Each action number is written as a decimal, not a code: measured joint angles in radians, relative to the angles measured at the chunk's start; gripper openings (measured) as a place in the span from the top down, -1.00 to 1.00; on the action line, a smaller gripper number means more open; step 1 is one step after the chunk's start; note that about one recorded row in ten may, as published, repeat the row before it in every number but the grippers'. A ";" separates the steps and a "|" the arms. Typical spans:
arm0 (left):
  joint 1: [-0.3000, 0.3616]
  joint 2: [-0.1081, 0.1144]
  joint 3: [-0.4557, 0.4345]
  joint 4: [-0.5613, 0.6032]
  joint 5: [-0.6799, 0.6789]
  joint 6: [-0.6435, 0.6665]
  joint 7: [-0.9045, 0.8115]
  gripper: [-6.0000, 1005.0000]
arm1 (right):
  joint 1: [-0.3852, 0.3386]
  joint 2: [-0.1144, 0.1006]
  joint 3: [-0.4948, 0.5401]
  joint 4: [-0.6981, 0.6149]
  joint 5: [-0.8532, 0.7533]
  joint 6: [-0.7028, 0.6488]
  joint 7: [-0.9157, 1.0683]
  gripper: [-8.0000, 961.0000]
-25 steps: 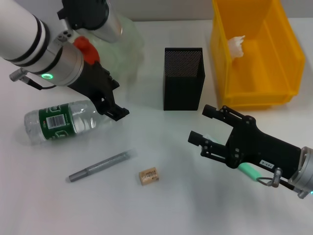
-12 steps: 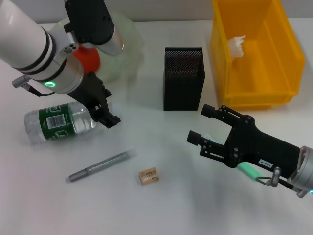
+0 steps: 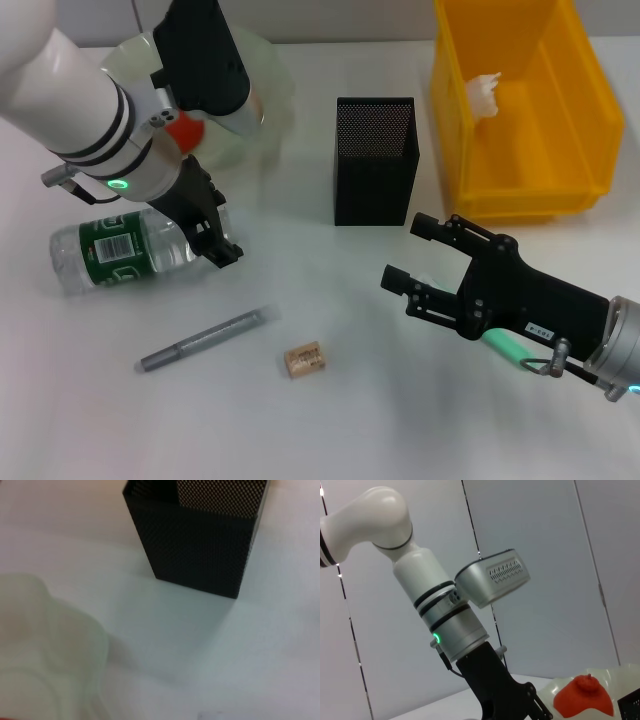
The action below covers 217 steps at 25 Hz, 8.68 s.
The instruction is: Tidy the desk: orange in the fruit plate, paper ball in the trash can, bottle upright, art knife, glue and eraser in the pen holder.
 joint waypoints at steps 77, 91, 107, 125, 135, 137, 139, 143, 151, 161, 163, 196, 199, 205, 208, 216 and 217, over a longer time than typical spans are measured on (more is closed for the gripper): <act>0.470 0.011 -0.442 0.172 -0.802 -0.037 0.452 0.12 | 0.040 0.002 0.003 0.019 0.041 0.018 0.007 -0.57; 0.488 0.013 -0.481 0.139 -0.878 -0.023 0.525 0.11 | 0.040 0.002 0.003 0.032 0.041 0.012 0.009 -0.56; 0.494 0.014 -0.602 0.069 -0.903 -0.009 0.571 0.09 | 0.045 0.002 0.003 0.041 0.041 0.010 0.009 -0.55; 0.493 0.013 -0.674 -0.069 -1.059 -0.009 0.704 0.07 | 0.051 0.002 0.003 0.044 0.041 0.010 0.010 -0.54; 0.489 0.014 -0.674 -0.086 -1.056 -0.010 0.712 0.05 | 0.051 0.002 0.003 0.045 0.041 0.010 0.011 -0.53; 0.484 0.014 -0.673 -0.101 -1.053 -0.012 0.713 0.05 | 0.051 0.002 0.003 0.044 0.041 0.010 0.011 -0.53; 0.479 0.015 -0.673 -0.113 -1.053 -0.015 0.716 0.05 | 0.051 0.002 0.003 0.044 0.041 0.010 0.011 -0.53; 0.476 0.015 -0.673 -0.126 -1.052 -0.019 0.745 0.04 | 0.051 0.002 0.003 0.044 0.041 0.010 0.011 -0.52; 0.467 0.016 -0.673 -0.150 -1.052 -0.022 0.753 0.03 | 0.051 0.002 0.003 0.046 0.041 0.010 0.011 -0.52; 0.464 0.015 -0.673 -0.160 -1.052 -0.028 0.757 0.02 | 0.051 0.002 0.003 0.046 0.041 0.010 0.011 -0.51; 0.464 0.015 -0.673 -0.161 -1.052 -0.028 0.759 0.02 | 0.051 0.002 0.003 0.046 0.041 0.010 0.011 -0.51; 0.453 0.014 -0.684 -0.106 -1.063 0.041 0.766 -0.27 | 0.062 0.002 0.003 0.055 0.041 0.010 0.011 -0.49; 0.451 0.012 -0.684 -0.093 -1.082 0.045 0.766 -0.30 | 0.062 0.002 0.003 0.055 0.041 0.010 0.011 -0.49; 0.453 0.012 -0.682 -0.095 -1.168 0.108 0.802 -0.36 | 0.062 0.002 0.003 0.055 0.041 0.010 0.011 -0.48; 0.452 0.011 -0.671 -0.103 -1.200 0.153 0.806 -0.38 | 0.063 0.002 0.003 0.054 0.041 0.010 0.011 -0.48; 0.444 0.010 -0.579 -0.114 -1.215 0.350 0.816 -0.46 | 0.065 0.002 0.009 0.055 0.058 0.013 0.011 -0.47; 0.439 0.010 -0.566 -0.125 -1.218 0.391 0.816 -0.47 | 0.064 0.002 0.015 0.057 0.067 0.015 0.011 -0.47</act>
